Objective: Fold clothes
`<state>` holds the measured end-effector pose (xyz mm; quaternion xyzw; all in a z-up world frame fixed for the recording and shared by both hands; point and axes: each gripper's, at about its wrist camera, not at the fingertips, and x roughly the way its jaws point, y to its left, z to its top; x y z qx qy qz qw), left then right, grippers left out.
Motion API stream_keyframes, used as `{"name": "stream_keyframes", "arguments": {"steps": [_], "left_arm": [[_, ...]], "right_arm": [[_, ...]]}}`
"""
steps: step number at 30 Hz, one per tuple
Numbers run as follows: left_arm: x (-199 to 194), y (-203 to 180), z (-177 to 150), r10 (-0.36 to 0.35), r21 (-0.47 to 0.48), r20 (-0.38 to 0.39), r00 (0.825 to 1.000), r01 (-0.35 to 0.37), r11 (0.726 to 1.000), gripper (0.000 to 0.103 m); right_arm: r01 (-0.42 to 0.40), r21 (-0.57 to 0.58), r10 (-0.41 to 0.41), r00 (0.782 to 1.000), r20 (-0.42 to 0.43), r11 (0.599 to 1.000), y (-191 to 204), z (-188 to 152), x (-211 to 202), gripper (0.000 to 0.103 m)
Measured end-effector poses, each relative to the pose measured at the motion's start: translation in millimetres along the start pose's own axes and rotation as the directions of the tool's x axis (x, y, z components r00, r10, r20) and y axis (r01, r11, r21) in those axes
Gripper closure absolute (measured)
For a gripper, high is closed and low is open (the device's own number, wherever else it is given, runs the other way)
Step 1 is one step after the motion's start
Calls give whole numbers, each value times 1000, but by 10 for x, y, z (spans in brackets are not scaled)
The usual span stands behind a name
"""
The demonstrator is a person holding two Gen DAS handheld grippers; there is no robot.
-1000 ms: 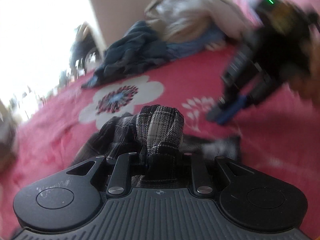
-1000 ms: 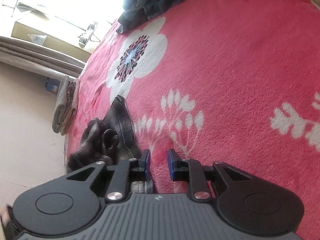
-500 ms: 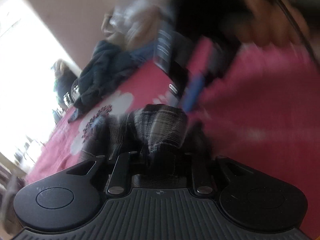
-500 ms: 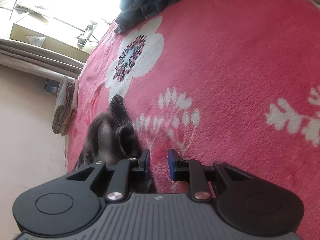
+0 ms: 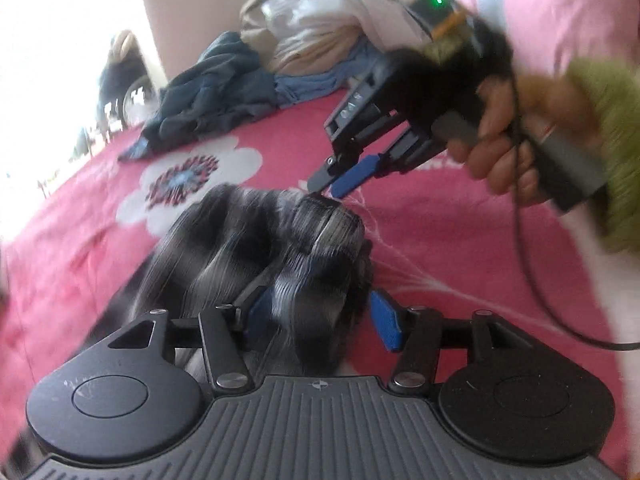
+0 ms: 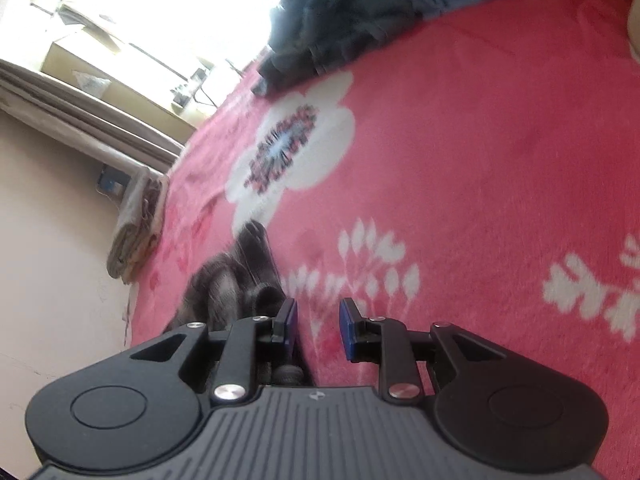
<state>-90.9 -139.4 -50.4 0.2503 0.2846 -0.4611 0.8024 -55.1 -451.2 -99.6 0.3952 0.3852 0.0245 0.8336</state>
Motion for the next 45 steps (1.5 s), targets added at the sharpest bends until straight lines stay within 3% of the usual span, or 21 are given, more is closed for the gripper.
{"name": "stream_keyframes", "arguments": {"steps": [2, 6, 9, 15, 16, 18, 24, 28, 34, 36, 38, 40, 43, 45], "left_arm": [[-182, 192, -97, 19, -47, -5, 1000, -20, 999, 48], [-533, 648, -420, 123, -169, -62, 991, -131, 977, 48], [-706, 1037, -703, 195, -277, -138, 971, -227, 934, 48], [-611, 1485, -1373, 158, -452, -346, 925, -312, 836, 48], [-608, 1499, -1453, 154, -470, -354, 923, -318, 823, 48], [-658, 1492, -1549, 151, -496, -331, 931, -308, 812, 48], [-704, 1449, -1665, 168, -502, -287, 943, -297, 812, 48], [-745, 1477, -1709, 170, -528, -262, 950, -288, 799, 48], [-976, 1455, -1685, 196, -561, -216, 957, -286, 777, 48], [-1145, 1457, -1666, 224, -578, -178, 958, -287, 764, 48], [-1349, 1493, -1679, 270, -612, -155, 950, -307, 729, 48], [-1562, 1553, -1735, 333, -659, -152, 931, -346, 668, 48], [-1831, 1694, -1927, 400, -745, -186, 898, -394, 539, 47], [-1984, 1755, -2097, 421, -800, -219, 880, -409, 439, 48]], "right_arm": [[-19, -17, 19, 1000, 11, 1000, 40, 9, -4, 77], [-107, -16, 107, 994, -3, 994, 123, 60, 30, 74], [-125, -9, 125, 992, -23, 992, 205, 142, 126, 60], [-121, 37, 124, 985, -118, 992, 227, 261, 534, 59], [-116, 27, 119, 983, -140, 993, 242, 246, 614, 61], [-109, -5, 107, 980, -165, 994, 296, 196, 744, 65], [-131, -33, 126, 984, -130, 991, 382, 164, 981, 66], [-127, -43, 122, 987, -109, 991, 378, 139, 1006, 66], [-11, -139, 11, 1000, -1, 990, 592, 294, 560, 59], [56, -219, -52, 998, 24, 974, 785, 289, 402, 50], [101, -326, -94, 995, 40, 940, 1022, 209, 268, 42], [130, -445, -125, 991, 42, 886, 1288, 66, 163, 29], [132, -563, -159, 987, 0, 816, 1635, -205, 86, 11], [87, -575, -146, 988, -57, 814, 1777, -369, 89, 4]]}}
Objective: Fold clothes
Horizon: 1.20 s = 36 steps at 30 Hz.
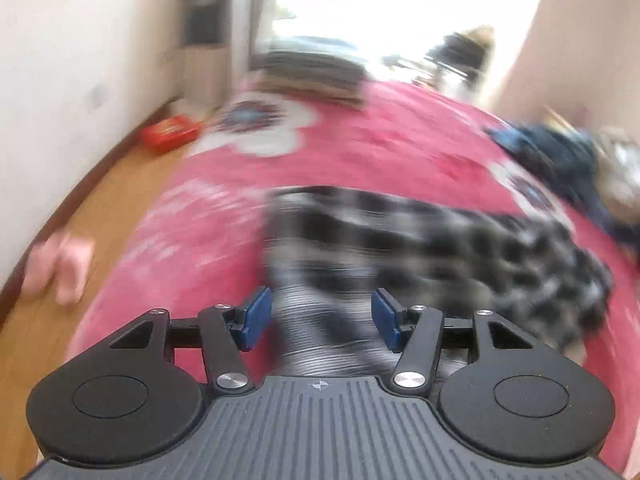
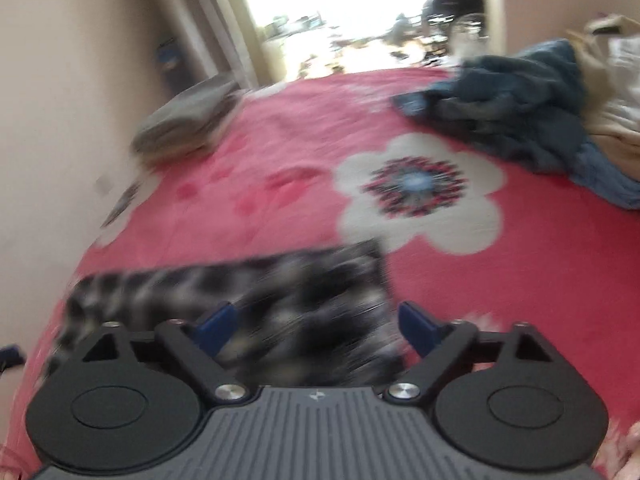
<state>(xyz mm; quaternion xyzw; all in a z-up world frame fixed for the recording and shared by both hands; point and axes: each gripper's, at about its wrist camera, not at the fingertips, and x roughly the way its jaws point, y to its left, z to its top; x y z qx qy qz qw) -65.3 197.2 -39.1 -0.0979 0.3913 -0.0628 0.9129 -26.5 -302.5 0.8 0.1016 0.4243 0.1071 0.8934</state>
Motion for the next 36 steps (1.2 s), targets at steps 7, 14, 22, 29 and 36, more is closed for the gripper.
{"name": "stream_keyframes", "arguments": {"steps": [7, 14, 22, 29, 36], "left_arm": [[-65, 408, -178, -30, -236, -31, 999, 22, 971, 46], [113, 398, -290, -95, -255, -63, 993, 76, 964, 45], [445, 49, -323, -72, -77, -131, 989, 62, 995, 46], [483, 73, -435, -72, -128, -112, 991, 57, 990, 58], [464, 13, -499, -62, -96, -100, 993, 53, 994, 71]], "right_arm": [[-85, 116, 98, 990, -104, 990, 462, -257, 155, 0], [-3, 95, 16, 991, -135, 995, 743, -379, 224, 0], [-30, -163, 30, 1000, -3, 986, 1162, -435, 168, 0], [-105, -458, 175, 978, 112, 883, 1875, -248, 560, 0], [-244, -517, 268, 963, -28, 821, 2675, 137, 1609, 8]]}}
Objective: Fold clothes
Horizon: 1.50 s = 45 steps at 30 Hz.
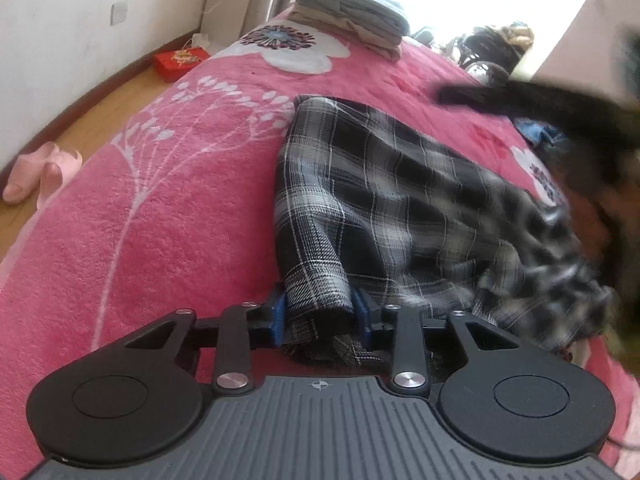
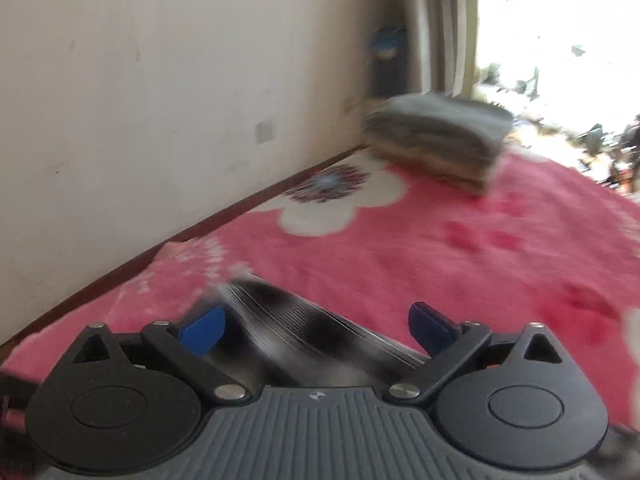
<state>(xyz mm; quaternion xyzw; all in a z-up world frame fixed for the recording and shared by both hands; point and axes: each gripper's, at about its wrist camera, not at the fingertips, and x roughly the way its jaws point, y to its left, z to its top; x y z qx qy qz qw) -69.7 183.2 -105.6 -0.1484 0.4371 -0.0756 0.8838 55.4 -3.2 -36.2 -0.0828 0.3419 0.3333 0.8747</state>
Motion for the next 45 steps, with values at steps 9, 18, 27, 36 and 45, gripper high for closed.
{"name": "stream_keyframes", "arguments": {"steps": [9, 18, 27, 36, 45], "left_arm": [[9, -11, -84, -5, 59, -5, 1000, 5, 998, 72], [32, 69, -86, -37, 52, -15, 999, 38, 998, 72], [49, 196, 0, -85, -44, -41, 996, 83, 996, 68], [9, 232, 47, -61, -177, -28, 998, 55, 983, 68], [4, 217, 38, -30, -191, -30, 999, 24, 981, 67]], "right_arm": [[-64, -138, 36, 980, -194, 988, 132, 276, 1307, 25], [40, 18, -38, 995, -92, 999, -321, 529, 989, 35], [-67, 199, 67, 998, 7, 978, -647, -68, -594, 40], [-99, 174, 121, 985, -121, 980, -506, -957, -873, 71], [-51, 207, 61, 997, -40, 977, -639, -1043, -605, 80]]}}
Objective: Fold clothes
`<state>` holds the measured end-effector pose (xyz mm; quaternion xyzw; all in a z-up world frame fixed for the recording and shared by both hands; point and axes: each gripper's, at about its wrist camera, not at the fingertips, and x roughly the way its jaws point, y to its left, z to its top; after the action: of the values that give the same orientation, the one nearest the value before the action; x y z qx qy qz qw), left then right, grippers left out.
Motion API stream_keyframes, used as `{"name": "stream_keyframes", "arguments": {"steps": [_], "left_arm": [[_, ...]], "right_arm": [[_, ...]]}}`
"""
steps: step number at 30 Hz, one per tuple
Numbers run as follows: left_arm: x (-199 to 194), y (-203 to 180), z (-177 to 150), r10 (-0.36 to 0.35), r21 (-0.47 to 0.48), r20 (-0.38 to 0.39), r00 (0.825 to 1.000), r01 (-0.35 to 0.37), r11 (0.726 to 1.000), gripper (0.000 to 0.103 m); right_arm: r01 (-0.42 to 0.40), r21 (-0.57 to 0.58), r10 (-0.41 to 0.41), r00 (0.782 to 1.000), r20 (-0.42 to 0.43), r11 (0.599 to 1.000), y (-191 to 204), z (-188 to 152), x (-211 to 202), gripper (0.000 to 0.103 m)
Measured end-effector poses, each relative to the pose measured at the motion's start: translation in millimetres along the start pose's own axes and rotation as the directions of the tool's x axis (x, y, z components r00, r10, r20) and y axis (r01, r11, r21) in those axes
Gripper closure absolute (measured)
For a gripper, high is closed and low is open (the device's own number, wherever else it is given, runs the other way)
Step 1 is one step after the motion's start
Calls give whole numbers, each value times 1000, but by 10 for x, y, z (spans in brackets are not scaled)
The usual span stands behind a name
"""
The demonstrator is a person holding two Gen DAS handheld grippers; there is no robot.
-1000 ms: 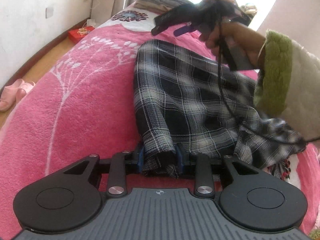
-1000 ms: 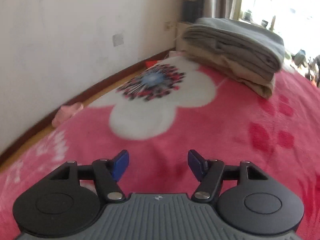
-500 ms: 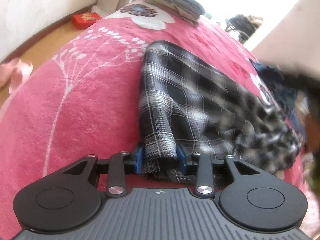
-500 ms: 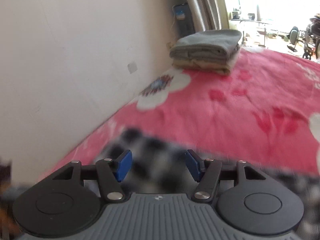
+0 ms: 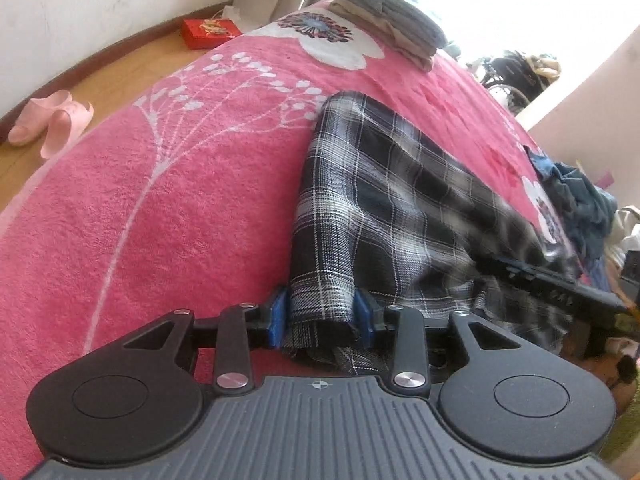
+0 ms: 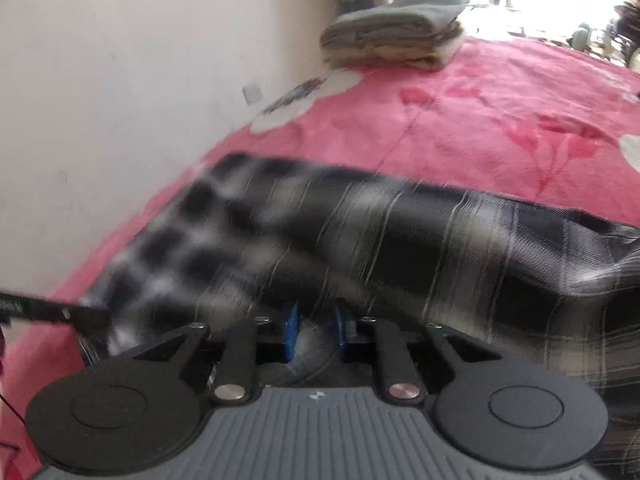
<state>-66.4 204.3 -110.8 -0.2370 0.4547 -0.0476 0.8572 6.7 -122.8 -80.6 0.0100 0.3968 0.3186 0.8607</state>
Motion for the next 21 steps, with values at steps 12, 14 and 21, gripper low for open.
{"name": "stream_keyframes", "arguments": {"steps": [12, 14, 21], "left_arm": [[-41, 266, 118, -101, -173, 4, 995, 101, 980, 62], [-89, 388, 140, -121, -241, 28, 992, 125, 962, 60], [-174, 834, 162, -182, -487, 115, 977, 215, 847, 57]], "right_arm": [[-25, -188, 42, 995, 87, 982, 523, -276, -231, 76], [-72, -239, 100, 989, 110, 968, 740, -255, -282, 64], [-177, -409, 216, 975, 50, 895, 1583, -401, 132, 30]]}}
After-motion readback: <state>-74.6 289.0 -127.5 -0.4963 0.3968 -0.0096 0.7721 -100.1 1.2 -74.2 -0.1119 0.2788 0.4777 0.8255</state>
